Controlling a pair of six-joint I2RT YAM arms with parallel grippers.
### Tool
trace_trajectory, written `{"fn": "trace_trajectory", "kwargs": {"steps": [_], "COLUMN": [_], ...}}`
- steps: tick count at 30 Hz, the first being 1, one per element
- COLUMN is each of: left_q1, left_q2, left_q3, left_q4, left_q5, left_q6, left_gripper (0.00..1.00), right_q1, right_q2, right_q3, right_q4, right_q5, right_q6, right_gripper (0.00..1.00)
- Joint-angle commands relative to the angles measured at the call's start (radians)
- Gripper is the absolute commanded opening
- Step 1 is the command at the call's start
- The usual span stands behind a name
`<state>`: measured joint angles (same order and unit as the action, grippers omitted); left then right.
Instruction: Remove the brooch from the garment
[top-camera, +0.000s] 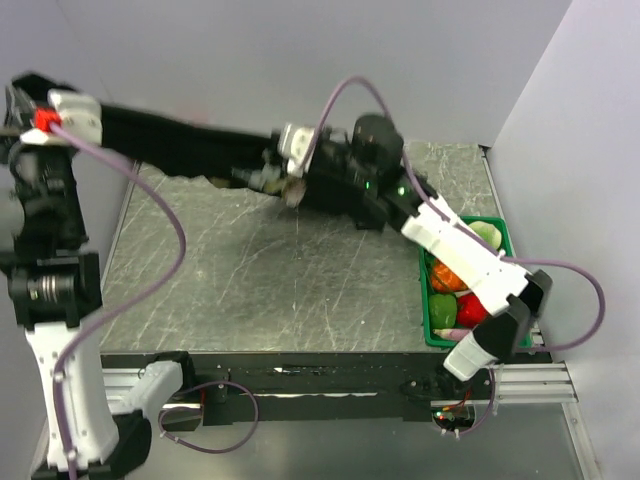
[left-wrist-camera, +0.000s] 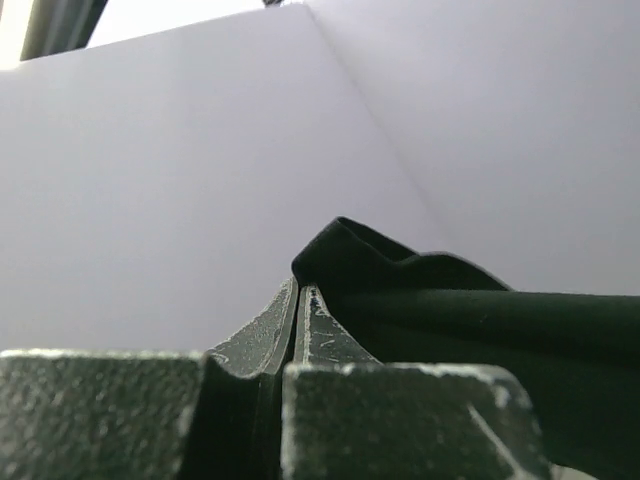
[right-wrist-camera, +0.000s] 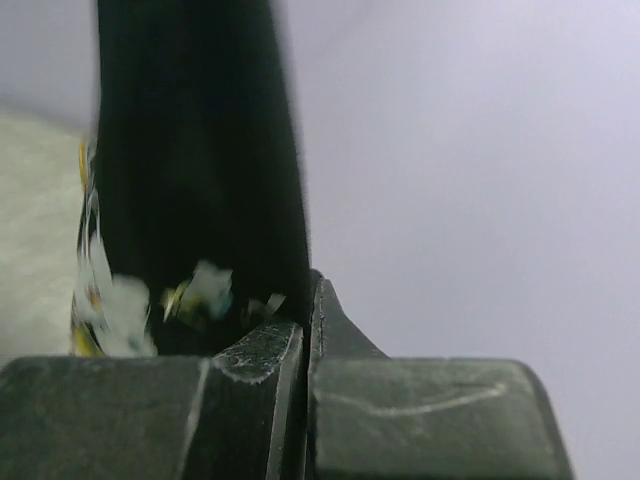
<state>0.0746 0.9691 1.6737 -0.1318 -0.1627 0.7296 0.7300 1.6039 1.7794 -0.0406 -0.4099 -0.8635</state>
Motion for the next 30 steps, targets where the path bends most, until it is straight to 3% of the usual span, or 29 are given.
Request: {"fn": "trace_trajectory", "kwargs": {"steps": [1, 4, 9, 12, 17, 20, 23, 27, 30], "left_q1": [0.002, 0.004, 0.008, 0.008, 0.01, 0.01, 0.008, 0.008, 0.008], "left_q2": [-0.116, -0.156, -0.124, -0.122, -0.153, -0.162, -0.121, -0.018, 0.065], "left_q3": [-0.162, -0.216, -0.198, -0.256, -0.511, -0.679, -0.772, -0.737, -0.694], "left_q4": [-0.023, -0.026, 0.006, -0.055, -0.175, -0.216, -0.253, -0.325, -0.391], "left_q5": [-0.06, -0.109, -0.159, -0.121, -0.02, 0.015, 0.032, 0.11, 0.169], "left_q6": [0.161, 0.197, 0.182, 0.168, 0.103, 0.07, -0.017, -0.191, -0.282], "left_gripper": [0.01, 0.01, 0.01, 0.01, 0.01, 0.01, 0.01, 0.01, 0.01], "right_q1": [0.035, 0.034, 0.013, -0.021, -0.07, -0.073, -0.07, -0.031, 0.0], "right_q2": [-0.105, -0.124, -0.044, 0.04, 0.152, 0.12, 0.019, -0.053, -0.015], "right_q3": [-0.225, -0.259, -0.142, -0.091, -0.049, -0.142, -0.357, -0.561, -0.595], "right_q4": [-0.086, -0.214, -0.384, -0.445, -0.593, -0.605, -0.521, -0.483, -0.424], "right_q5": [-0.024, -0.076, -0.139, -0.188, -0.253, -0.26, -0.279, -0.335, -0.36], "right_q6": [-0.054, -0.032, -0.002, 0.027, 0.051, 0.044, 0.043, 0.06, 0.177], "right_gripper": [0.0, 0.01, 0.09, 0.18, 0.47, 0.52, 0.53, 0.5, 0.5]}}
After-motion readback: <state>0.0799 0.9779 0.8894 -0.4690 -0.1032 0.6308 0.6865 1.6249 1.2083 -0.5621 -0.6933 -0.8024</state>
